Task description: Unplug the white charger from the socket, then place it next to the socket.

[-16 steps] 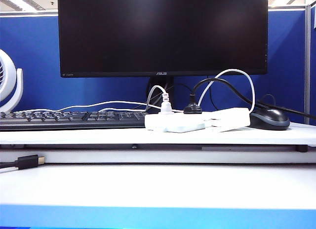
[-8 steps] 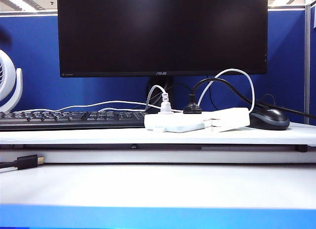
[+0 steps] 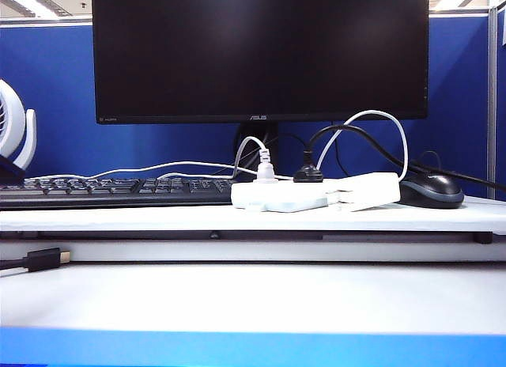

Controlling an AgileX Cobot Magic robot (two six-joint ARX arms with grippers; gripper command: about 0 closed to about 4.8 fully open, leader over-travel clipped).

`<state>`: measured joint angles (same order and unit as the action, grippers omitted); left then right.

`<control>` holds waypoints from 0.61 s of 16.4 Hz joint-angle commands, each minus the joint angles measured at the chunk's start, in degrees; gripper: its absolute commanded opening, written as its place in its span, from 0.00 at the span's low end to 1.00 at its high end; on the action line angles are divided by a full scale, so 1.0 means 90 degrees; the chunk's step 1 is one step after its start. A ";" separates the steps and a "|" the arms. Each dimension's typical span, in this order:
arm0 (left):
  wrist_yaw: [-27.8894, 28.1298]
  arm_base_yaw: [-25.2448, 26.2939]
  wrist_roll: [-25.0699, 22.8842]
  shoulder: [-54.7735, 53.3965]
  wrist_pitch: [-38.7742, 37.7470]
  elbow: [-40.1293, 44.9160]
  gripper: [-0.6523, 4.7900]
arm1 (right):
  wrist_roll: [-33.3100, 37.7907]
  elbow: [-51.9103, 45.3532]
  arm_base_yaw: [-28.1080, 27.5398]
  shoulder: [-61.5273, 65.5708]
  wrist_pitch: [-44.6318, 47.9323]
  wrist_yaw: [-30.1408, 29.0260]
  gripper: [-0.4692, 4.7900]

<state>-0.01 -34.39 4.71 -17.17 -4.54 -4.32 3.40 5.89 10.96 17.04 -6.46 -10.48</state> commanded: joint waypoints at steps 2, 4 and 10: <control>-0.0160 -0.0005 -0.0316 0.0005 0.0277 0.0158 0.11 | 0.0012 -0.0384 0.0002 -0.0010 0.0282 0.0007 0.09; -0.0146 -0.0005 -0.0316 0.0005 0.0284 0.0270 0.11 | 0.0010 -0.0495 0.0000 -0.0007 0.0262 0.0012 0.09; -0.0165 -0.0005 -0.0692 0.0005 0.0374 0.0437 0.11 | 0.0010 -0.0600 0.0000 -0.0002 0.0202 0.0012 0.09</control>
<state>-1.17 -34.39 -0.23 -17.10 -1.96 -0.40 3.40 0.56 10.94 17.08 -5.63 -10.48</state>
